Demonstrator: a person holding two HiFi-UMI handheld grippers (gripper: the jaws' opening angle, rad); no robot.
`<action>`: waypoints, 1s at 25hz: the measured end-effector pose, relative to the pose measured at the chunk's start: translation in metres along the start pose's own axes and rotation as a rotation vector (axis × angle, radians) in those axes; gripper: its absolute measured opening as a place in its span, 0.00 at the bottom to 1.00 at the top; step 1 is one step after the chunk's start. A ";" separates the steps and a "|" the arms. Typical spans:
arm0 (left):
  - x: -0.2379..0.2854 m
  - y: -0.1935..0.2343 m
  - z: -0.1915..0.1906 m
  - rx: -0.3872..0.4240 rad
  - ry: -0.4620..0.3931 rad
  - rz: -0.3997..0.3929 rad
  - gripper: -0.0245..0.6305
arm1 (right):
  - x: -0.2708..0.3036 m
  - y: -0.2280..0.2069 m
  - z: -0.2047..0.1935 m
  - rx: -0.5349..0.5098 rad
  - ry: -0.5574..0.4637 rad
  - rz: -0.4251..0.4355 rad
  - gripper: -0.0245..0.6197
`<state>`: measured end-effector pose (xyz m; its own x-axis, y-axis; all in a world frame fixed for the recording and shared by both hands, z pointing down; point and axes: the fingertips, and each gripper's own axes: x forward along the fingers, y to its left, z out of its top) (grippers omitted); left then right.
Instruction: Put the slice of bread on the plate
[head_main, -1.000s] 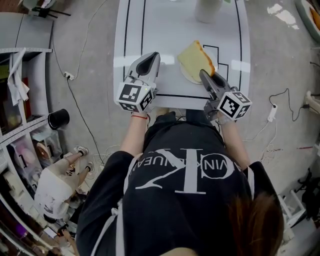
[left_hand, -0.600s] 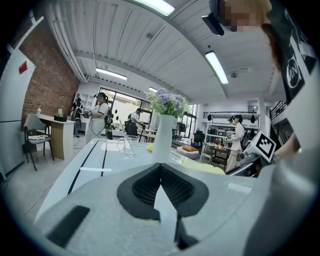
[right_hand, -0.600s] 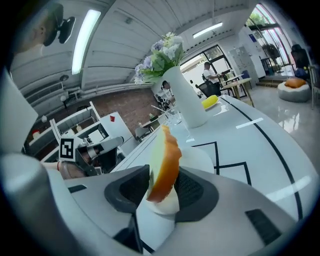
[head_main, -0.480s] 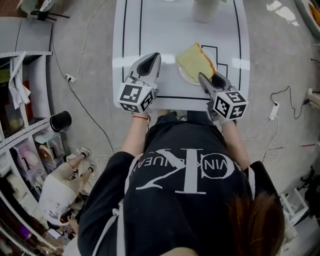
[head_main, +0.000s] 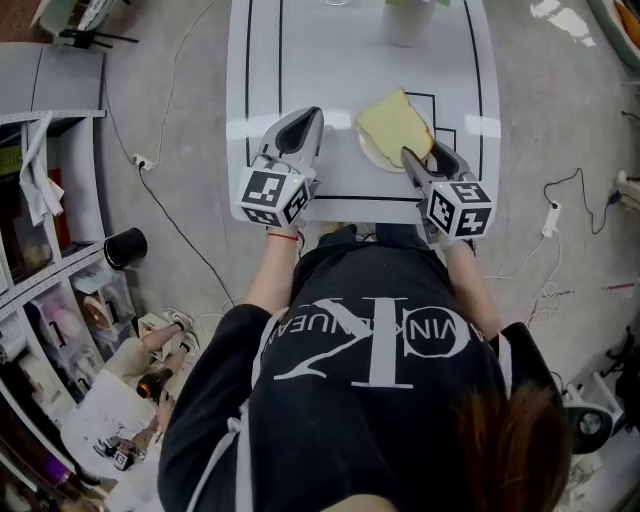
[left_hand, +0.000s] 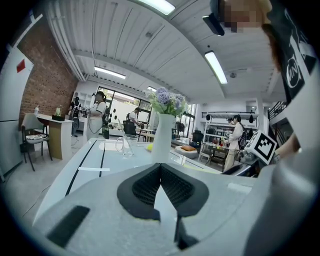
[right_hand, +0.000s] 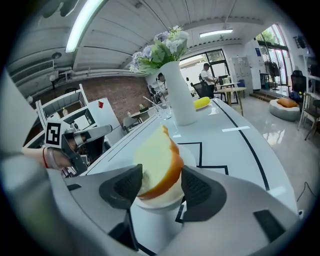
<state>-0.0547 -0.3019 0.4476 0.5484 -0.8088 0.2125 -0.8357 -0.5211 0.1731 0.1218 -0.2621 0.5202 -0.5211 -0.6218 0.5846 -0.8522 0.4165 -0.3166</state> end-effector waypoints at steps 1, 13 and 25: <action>0.000 0.000 0.000 -0.001 0.000 -0.001 0.05 | 0.000 0.000 0.000 -0.003 0.001 -0.005 0.42; -0.001 -0.003 0.004 0.004 -0.006 -0.017 0.05 | -0.004 -0.006 0.005 -0.041 -0.010 -0.041 0.48; -0.007 -0.002 0.015 0.019 -0.025 -0.014 0.05 | -0.029 -0.004 0.041 -0.106 -0.158 -0.034 0.26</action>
<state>-0.0576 -0.2991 0.4310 0.5595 -0.8078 0.1856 -0.8284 -0.5375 0.1579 0.1381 -0.2733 0.4738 -0.5002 -0.7295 0.4665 -0.8641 0.4559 -0.2134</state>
